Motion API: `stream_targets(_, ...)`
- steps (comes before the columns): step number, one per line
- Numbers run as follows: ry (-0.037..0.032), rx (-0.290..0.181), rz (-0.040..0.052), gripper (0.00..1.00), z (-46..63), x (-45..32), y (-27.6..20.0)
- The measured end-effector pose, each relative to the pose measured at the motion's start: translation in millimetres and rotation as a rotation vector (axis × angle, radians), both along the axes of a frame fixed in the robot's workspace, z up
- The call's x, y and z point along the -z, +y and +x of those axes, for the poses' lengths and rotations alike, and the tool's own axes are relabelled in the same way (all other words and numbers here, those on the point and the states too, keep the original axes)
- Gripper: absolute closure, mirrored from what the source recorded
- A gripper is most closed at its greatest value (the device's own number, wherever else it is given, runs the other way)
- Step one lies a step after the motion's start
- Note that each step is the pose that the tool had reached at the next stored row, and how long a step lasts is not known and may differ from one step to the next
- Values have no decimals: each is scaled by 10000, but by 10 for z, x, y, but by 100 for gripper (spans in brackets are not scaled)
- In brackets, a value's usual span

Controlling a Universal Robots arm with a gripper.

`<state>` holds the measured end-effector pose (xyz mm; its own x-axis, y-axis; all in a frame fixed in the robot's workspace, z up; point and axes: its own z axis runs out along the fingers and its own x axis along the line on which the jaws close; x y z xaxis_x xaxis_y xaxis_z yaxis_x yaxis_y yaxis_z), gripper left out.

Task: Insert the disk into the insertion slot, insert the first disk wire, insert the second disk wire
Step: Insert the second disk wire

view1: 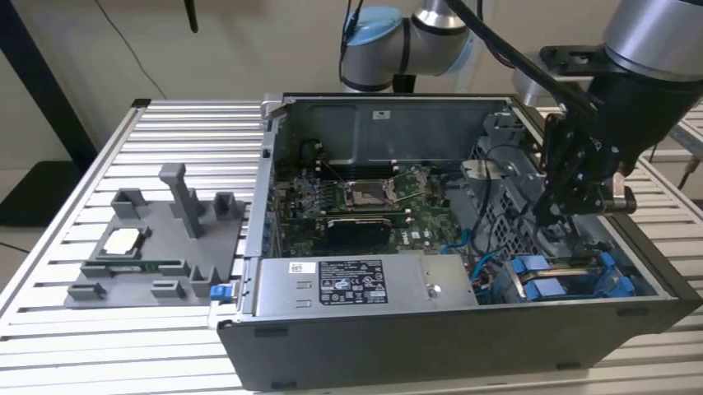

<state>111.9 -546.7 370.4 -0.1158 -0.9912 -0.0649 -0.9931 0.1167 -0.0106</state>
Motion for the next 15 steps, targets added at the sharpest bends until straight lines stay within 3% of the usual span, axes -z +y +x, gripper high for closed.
stream_targets(11,-8,0,0,84,0,48,-1)
stream_targets(15,-17,-15,0,84,-1,55,-33)
